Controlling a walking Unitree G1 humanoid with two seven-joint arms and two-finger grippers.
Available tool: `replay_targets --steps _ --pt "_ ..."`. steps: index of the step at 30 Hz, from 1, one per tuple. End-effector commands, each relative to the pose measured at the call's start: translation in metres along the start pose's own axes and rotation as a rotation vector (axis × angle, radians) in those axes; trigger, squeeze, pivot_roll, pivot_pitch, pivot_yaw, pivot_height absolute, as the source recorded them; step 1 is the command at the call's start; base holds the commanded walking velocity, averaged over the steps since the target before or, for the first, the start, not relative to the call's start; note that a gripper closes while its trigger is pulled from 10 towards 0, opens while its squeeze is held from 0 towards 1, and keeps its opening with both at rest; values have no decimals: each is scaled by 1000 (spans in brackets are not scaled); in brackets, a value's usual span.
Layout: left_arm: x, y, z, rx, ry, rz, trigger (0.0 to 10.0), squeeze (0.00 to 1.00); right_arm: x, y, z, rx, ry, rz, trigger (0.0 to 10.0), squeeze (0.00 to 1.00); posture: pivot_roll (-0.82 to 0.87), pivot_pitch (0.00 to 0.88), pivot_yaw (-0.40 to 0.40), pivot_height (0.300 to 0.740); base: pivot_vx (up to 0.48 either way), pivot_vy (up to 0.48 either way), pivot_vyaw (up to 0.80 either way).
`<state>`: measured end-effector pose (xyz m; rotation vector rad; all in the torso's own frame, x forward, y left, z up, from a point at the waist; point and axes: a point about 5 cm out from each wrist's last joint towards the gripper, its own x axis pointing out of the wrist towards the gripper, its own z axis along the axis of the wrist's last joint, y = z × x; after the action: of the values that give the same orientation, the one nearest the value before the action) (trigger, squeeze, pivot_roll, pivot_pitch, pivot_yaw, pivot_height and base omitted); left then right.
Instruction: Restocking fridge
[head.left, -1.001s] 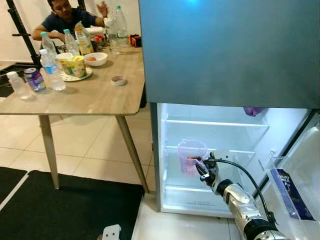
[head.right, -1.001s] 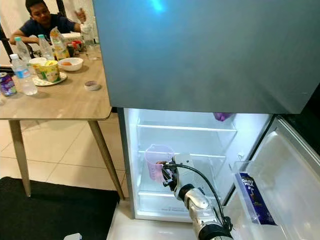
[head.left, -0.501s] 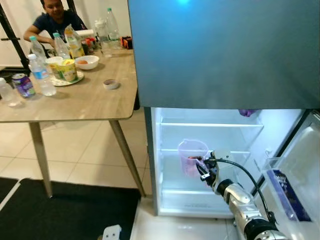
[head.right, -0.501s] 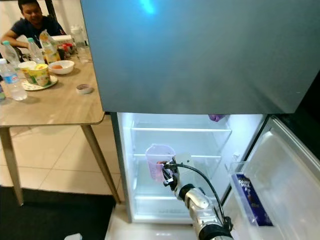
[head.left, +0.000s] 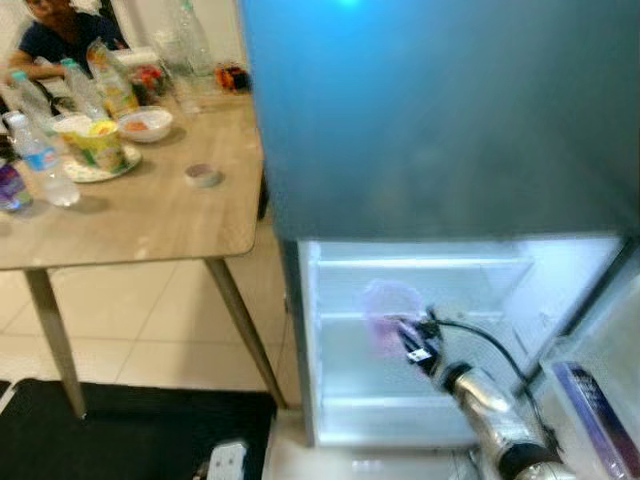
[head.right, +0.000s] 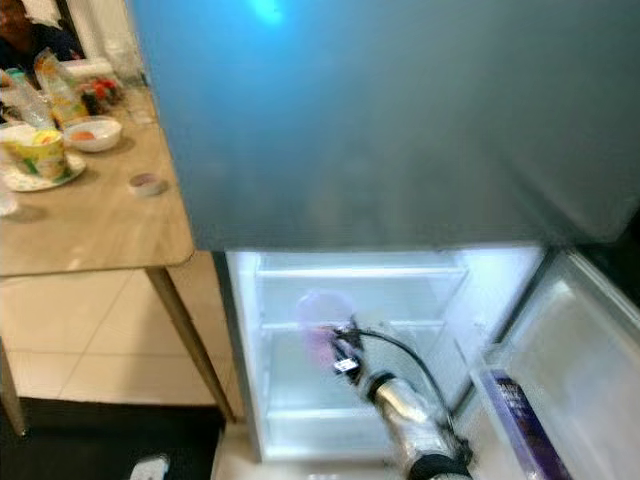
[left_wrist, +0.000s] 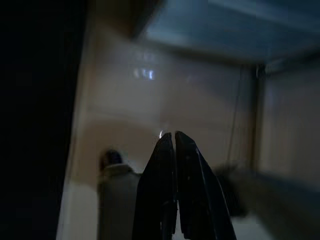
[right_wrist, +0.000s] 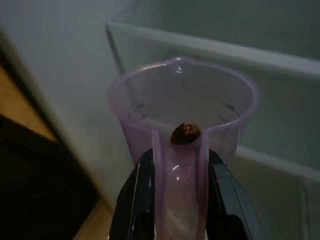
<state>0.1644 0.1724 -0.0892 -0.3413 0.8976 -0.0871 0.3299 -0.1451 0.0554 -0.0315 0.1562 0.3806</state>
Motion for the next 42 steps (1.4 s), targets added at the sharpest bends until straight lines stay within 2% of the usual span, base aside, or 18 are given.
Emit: replay_targets --steps 1,12,27,42 --pt "-3 4 -9 -4 36 13 10000 0 3 9 2 10 -17 25 10000 0 -90 0 14 740 285 0 0" --pt "-1 0 -7 9 31 -16 10000 0 3 8 2 12 -20 22 10000 0 -89 0 16 740 122 0 0" --pt "-1 -1 -7 12 30 -23 10000 0 3 6 3 9 -23 16 10000 0 -90 0 16 740 0 -446 0" --pt "0 -2 -1 18 11 -18 10000 0 3 2 6 5 -31 7 10000 0 -91 0 15 740 0 0 0"
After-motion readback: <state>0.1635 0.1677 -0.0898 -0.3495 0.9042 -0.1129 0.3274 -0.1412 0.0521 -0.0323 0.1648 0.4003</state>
